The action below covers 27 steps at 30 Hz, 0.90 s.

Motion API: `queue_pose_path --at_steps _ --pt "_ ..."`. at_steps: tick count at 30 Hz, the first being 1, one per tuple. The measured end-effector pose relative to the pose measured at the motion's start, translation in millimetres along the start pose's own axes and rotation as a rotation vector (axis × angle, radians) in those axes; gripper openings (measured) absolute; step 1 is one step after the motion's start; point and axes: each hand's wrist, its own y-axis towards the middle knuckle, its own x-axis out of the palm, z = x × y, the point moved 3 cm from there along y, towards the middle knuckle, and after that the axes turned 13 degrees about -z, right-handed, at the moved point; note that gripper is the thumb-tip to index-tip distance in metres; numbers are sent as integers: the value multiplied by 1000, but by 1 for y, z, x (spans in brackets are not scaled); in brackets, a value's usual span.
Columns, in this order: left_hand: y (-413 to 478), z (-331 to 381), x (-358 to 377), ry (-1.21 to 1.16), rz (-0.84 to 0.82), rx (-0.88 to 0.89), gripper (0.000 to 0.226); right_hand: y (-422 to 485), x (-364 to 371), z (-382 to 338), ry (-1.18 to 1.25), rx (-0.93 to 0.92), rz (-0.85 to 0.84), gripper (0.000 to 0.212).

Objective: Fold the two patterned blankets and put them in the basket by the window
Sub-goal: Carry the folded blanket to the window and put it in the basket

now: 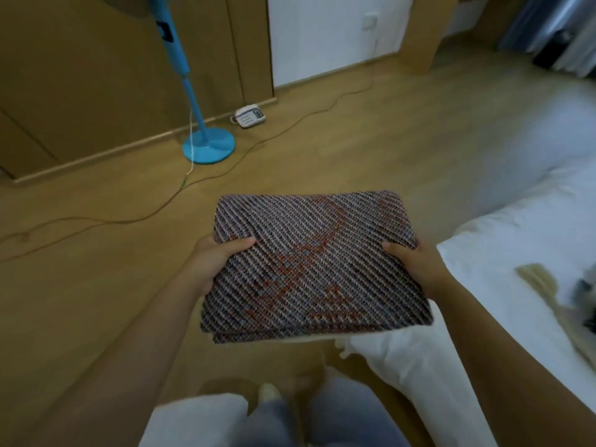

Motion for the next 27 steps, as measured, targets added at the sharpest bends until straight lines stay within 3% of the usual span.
queue_pose_path --at_steps 9,16,19,27 --pt "184 101 85 227 -269 -64 43 79 -89 -14 91 33 325 44" --pt "309 160 180 294 -362 -80 41 157 -189 -39 151 40 429 30" --pt "356 184 221 320 -396 -88 45 182 -231 -51 135 55 481 33" --pt "495 238 346 389 -580 -90 31 257 -343 -65 147 75 668 37"
